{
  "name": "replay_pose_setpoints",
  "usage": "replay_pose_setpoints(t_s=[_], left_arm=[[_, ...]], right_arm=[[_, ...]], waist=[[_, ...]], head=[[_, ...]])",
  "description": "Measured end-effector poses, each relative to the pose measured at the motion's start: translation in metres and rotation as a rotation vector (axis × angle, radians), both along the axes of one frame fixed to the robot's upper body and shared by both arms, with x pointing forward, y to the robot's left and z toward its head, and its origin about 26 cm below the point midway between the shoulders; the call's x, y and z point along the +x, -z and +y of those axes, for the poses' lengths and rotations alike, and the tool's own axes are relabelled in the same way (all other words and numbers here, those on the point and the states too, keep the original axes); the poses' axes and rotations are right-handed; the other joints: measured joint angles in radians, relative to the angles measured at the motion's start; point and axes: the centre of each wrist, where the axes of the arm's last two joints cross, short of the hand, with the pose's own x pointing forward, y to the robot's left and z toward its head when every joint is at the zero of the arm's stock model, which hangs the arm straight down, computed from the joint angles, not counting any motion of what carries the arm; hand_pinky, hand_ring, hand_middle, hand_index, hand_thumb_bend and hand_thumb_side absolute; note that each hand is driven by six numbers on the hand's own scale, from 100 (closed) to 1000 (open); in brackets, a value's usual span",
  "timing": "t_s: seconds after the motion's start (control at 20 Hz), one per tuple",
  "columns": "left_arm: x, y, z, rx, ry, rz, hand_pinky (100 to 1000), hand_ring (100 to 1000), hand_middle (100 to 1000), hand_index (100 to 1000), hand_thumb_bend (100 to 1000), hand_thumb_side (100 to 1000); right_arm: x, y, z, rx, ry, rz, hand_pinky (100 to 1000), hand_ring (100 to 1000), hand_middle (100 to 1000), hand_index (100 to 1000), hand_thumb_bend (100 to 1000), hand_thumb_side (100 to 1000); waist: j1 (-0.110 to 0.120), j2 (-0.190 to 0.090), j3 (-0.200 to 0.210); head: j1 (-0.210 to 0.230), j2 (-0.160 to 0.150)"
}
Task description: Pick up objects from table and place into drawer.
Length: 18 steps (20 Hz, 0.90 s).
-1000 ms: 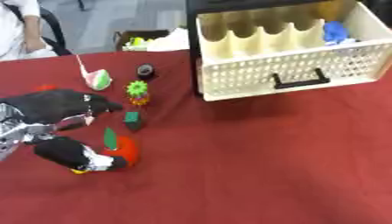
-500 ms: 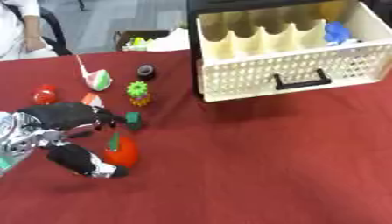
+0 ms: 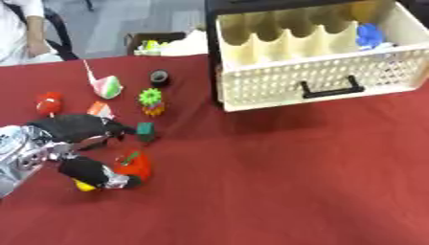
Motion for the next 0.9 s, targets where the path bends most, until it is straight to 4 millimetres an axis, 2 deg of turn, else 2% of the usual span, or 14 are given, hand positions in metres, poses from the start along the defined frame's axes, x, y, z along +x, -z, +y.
replay_pose_setpoints(t_s=[0.4,0.9], left_arm=[[0.0053,0.0085,0.0014,0.018,0.0,0.032,555,661,754,995,557,883],[0.0048,0.0098,-0.0047,0.008,0.039,-0.018,485,608,703,909,524,828]], right_arm=[[0.0,0.0001,0.0001,0.002,-0.001,0.0,450,465,405,769,100,449],[0.0003,0.0018,0.0006,0.007,-0.005,0.009,454,465,404,766,100,453]], waist=[[-0.003,0.004,-0.004],[-0.004,0.004,-0.004]], head=[[0.004,0.0],[0.008,-0.004]])
